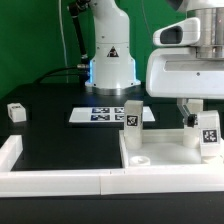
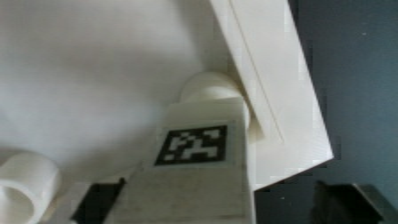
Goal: Assemble square table
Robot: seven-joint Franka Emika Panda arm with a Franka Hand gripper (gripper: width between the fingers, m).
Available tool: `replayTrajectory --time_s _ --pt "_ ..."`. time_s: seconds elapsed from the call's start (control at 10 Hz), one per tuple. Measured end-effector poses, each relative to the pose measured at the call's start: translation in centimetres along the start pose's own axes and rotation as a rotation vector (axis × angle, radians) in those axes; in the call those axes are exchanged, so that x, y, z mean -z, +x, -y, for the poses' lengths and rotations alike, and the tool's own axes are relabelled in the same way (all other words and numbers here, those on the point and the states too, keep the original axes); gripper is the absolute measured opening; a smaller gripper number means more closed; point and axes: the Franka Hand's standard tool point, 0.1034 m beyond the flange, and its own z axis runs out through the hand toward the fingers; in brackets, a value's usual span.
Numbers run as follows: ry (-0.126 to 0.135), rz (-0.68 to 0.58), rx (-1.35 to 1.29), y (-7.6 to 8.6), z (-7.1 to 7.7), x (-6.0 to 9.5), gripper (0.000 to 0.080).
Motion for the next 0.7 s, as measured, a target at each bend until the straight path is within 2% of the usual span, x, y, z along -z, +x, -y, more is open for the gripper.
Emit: replayTrajectory --time_s 0.1,0.2,0.3,0.7 --pt "0.000 0.000 -0.029 -0.01 0.01 -0.01 0.0410" --pt "0.002 0.001 -0.115 -0.05 0.06 -0.02 0.0410" --pt "0.002 0.002 -0.165 -0.06 0.06 -0.03 0.0288" --pt "0.000 0.005 -0.444 -0.08 -0.02 -0.06 0.0288"
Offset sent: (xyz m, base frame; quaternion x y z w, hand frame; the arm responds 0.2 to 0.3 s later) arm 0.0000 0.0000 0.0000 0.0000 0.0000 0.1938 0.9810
